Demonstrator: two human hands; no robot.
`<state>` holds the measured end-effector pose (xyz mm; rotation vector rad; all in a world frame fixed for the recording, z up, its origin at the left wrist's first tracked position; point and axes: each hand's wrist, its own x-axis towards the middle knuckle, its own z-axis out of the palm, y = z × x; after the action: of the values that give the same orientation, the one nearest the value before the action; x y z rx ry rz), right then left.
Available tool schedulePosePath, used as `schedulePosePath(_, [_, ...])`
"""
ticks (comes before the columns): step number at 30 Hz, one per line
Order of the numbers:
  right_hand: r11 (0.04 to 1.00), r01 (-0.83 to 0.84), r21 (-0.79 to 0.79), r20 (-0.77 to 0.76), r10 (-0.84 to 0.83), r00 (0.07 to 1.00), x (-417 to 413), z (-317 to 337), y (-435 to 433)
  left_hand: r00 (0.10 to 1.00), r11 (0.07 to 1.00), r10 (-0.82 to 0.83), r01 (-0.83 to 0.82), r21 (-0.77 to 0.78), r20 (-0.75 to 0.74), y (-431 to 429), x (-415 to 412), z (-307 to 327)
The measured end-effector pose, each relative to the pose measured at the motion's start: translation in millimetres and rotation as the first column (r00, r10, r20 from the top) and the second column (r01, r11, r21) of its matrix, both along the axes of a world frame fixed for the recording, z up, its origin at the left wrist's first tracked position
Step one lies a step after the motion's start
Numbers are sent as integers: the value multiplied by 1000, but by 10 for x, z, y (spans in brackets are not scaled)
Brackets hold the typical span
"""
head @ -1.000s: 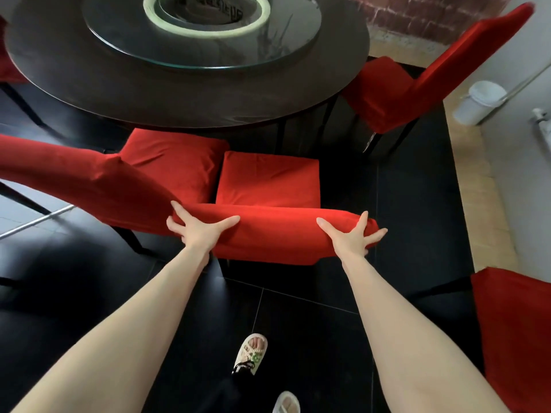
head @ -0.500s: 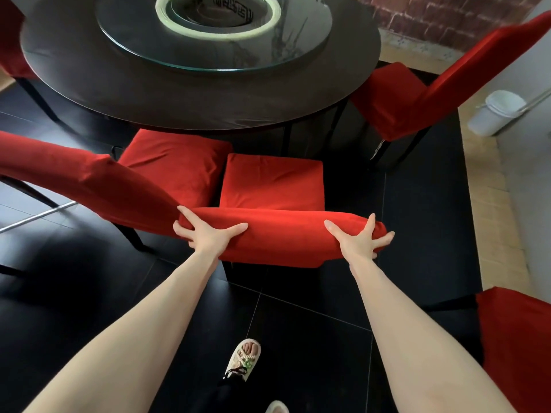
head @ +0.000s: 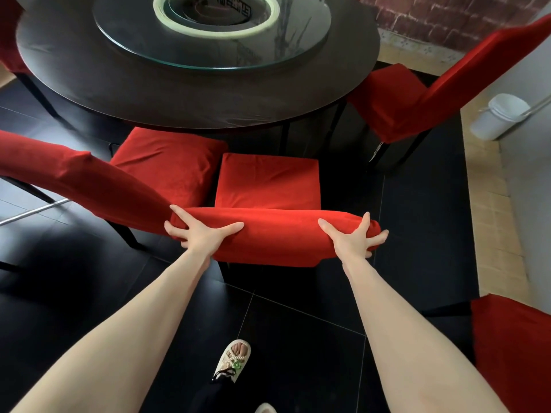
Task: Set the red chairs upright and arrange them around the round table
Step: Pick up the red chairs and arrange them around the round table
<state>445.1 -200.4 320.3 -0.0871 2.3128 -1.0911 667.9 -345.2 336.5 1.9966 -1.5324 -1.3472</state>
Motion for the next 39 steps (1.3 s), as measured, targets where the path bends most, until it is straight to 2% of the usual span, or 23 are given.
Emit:
schedulePosePath(9, [998, -56, 26, -13, 56, 998, -564, 12, -71, 997, 999, 29, -30, -18, -74, 57, -413, -101])
schedulePosePath(23, [994, -112, -12, -23, 111, 993, -1150, 3, -306, 991, 994, 102, -104, -21, -82, -37, -946, -155])
schedulePosePath(39, [979, -201, 35, 14, 200, 980, -1674, 43, -451, 977, 980, 199, -200, -1, -70, -29, -1397, -128])
